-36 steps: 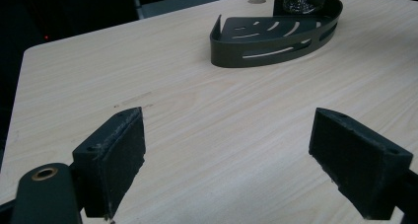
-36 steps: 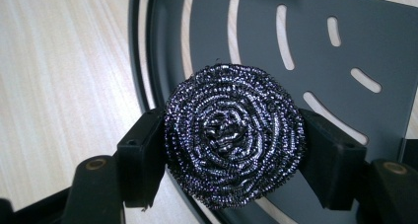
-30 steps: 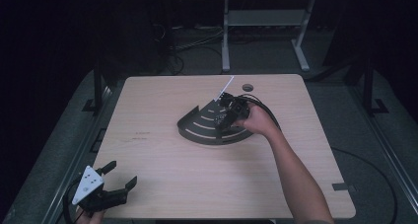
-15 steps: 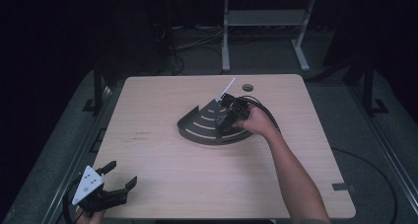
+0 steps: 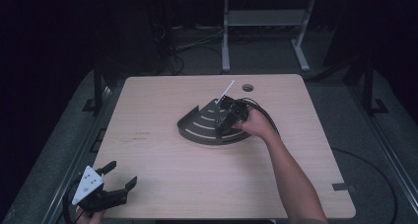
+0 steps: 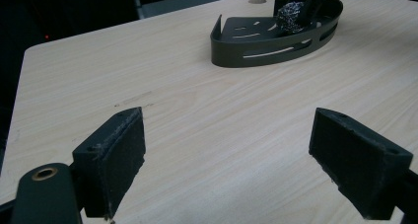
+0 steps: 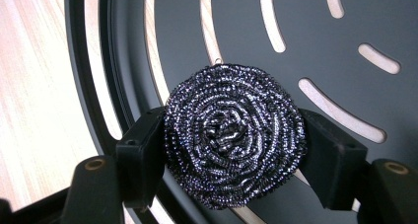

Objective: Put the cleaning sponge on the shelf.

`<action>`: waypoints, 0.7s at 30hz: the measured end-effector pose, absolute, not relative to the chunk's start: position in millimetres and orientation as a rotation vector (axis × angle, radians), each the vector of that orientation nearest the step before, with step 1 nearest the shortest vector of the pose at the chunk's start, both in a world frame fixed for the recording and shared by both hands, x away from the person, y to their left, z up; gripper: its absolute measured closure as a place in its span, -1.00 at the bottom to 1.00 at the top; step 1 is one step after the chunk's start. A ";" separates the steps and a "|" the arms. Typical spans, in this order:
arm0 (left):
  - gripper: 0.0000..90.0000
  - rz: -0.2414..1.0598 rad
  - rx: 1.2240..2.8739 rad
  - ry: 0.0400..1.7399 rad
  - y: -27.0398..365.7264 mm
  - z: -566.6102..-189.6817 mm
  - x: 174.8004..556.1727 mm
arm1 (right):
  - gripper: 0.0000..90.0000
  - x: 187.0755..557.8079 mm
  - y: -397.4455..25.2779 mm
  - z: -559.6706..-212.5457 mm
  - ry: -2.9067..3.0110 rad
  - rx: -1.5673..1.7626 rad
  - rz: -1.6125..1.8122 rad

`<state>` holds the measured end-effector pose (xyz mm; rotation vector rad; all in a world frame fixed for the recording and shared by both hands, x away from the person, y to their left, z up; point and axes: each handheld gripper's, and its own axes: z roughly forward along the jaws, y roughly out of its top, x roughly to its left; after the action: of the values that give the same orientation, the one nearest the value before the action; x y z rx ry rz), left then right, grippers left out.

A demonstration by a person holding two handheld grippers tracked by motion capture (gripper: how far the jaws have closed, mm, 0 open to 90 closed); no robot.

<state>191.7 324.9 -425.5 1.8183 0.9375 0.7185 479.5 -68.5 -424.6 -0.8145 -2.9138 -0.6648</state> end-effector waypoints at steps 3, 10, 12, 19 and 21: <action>-0.71 0.719 1.819 0.937 324.8 -425.5 191.6 | -0.30 480.2 -67.4 -426.7 -2.914 -0.815 -0.663; -0.71 0.720 1.817 0.939 324.9 -425.5 191.5 | -0.31 481.1 -65.8 -430.0 -2.910 -0.824 -0.655; -0.71 0.719 1.817 0.939 325.0 -425.5 191.5 | -0.31 481.4 -65.7 -430.1 -2.912 -0.825 -0.660; -0.71 0.720 1.823 0.934 324.0 -425.6 191.7 | -0.31 482.0 -64.8 -431.7 -2.914 -0.827 -0.654; -0.71 0.722 1.823 0.934 324.1 -425.7 191.7 | -0.31 482.3 -64.8 -432.3 -2.914 -0.827 -0.653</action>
<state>191.7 324.1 -425.7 1.8227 0.9343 0.7223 482.3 -64.8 -432.3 -0.8275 -2.9138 -0.6531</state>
